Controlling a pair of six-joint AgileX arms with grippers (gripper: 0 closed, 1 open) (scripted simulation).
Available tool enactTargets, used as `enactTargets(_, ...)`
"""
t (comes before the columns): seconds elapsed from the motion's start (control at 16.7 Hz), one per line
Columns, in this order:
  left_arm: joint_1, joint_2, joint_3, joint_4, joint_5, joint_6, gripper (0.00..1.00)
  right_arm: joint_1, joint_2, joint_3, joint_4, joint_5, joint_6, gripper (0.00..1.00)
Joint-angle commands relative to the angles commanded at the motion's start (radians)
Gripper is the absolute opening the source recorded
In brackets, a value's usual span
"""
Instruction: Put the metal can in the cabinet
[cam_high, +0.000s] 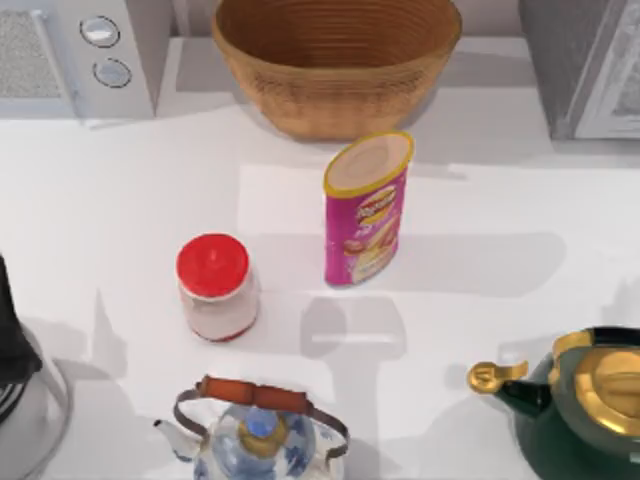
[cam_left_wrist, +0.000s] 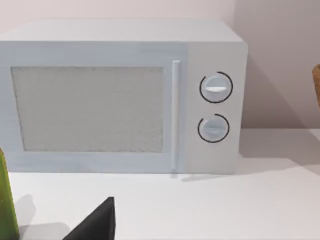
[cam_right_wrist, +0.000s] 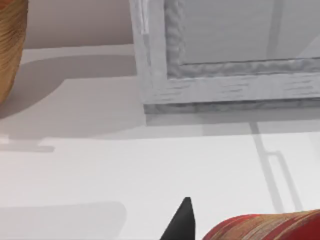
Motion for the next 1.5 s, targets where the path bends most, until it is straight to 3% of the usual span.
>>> enactTargets(0.54,0.0,0.0,0.0,0.0,0.0,0.0,1.0,0.087,0.586,0.751,-0.137,0.075,0.0,0.0)
enactTargets(0.96,0.0,0.0,0.0,0.0,0.0,0.0,1.0,0.15,0.863,1.308,-0.192,0.164,-0.028,0.0)
enactTargets(1.2,0.0,0.0,0.0,0.0,0.0,0.0,1.0,0.173,0.933,1.437,-0.218,0.192,-0.04,0.0)
enactTargets(1.5,0.0,0.0,0.0,0.0,0.0,0.0,1.0,0.17,0.932,1.44,-0.218,0.192,-0.038,0.0)
